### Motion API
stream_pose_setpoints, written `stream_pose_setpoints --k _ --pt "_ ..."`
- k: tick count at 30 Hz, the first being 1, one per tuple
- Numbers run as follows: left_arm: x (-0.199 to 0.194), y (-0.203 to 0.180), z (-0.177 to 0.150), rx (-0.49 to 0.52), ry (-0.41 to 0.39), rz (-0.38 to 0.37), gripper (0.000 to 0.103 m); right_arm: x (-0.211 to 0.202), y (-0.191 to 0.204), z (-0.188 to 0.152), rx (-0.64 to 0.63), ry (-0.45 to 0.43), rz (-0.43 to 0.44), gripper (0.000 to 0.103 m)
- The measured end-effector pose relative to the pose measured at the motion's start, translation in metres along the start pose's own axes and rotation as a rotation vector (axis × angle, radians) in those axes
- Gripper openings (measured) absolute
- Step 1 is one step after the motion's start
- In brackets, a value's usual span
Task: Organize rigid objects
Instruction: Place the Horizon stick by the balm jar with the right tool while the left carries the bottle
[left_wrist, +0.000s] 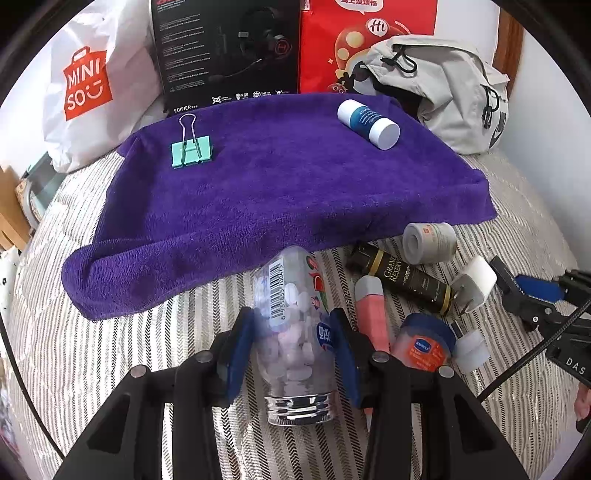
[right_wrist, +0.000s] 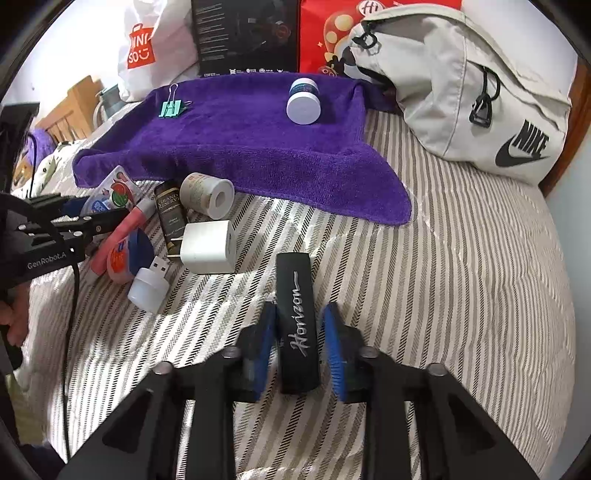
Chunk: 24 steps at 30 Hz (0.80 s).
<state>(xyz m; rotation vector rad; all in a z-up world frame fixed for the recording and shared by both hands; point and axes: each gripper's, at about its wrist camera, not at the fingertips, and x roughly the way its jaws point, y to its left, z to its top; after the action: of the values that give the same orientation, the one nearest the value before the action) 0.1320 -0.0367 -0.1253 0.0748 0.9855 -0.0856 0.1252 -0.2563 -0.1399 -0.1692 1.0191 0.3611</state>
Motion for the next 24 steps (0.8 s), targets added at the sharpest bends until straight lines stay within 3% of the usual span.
stream_pose_setpoints --k 7,15,24 --pt "-0.010 0.021 -0.006 -0.071 0.026 -0.094 0.039 -0.010 -0.019 -0.010 0.105 0.017 0.105 0.022" --pt "-0.024 0.039 -0.007 -0.104 0.008 -0.075 0.039 -0.026 -0.026 -0.011 0.136 0.001 0.120 0.022" --pt "-0.031 0.046 0.000 -0.098 -0.002 -0.077 0.039 -0.035 -0.011 0.010 0.121 -0.018 0.179 0.022"
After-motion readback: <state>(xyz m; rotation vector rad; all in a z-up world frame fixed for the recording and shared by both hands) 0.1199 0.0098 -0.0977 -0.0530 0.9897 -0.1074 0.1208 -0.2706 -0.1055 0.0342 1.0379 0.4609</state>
